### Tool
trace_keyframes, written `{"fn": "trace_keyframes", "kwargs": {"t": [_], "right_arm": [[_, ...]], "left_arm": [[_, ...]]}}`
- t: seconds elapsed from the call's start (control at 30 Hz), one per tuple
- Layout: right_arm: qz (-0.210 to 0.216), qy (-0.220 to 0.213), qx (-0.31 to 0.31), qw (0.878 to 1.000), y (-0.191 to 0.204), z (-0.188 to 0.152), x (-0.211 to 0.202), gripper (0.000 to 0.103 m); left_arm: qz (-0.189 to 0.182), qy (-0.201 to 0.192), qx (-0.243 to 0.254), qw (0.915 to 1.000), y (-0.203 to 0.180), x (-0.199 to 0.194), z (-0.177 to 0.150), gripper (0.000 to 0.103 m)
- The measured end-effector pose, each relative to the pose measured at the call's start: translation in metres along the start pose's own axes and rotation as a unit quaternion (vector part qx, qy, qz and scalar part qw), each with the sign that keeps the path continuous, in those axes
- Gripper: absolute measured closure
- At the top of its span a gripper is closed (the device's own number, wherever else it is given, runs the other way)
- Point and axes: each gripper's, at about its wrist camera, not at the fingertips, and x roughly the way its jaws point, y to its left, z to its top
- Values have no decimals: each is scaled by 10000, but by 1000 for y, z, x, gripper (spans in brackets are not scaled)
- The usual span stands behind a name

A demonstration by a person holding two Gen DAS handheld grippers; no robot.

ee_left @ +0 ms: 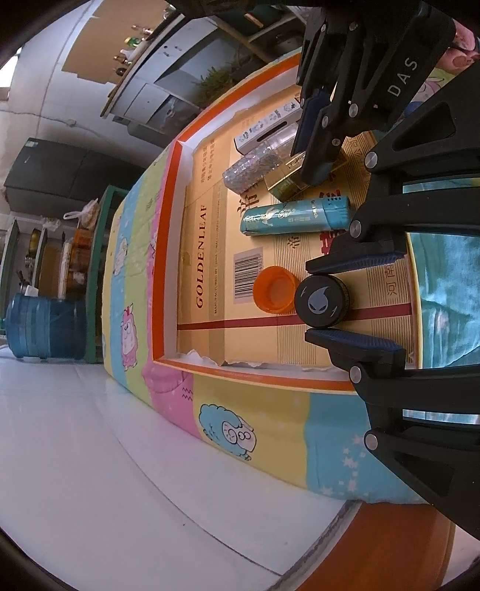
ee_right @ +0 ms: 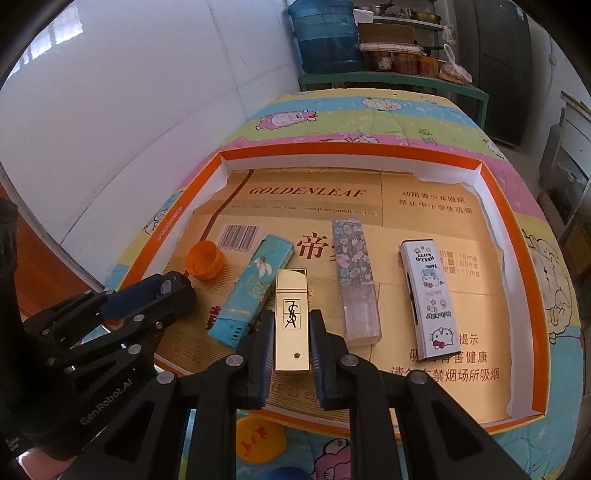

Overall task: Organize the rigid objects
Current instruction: 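Carry the gold lighter with the right gripper while the left carries the black cap into the box lid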

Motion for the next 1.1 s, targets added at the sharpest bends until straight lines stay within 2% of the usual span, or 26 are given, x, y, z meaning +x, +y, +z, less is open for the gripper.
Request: {"fn": "trace_keyframes", "kwargs": {"t": [0.7,1.1], "right_arm": [[78,10,53,10000,0,-2,0,81],[74,-111,90,9999,0,-4,-14,80]], "left_arm": [[-167,-6,-131,9998,5,-2,1,70],[-92,-149,-59,9998,2,-13,0,70]]}}
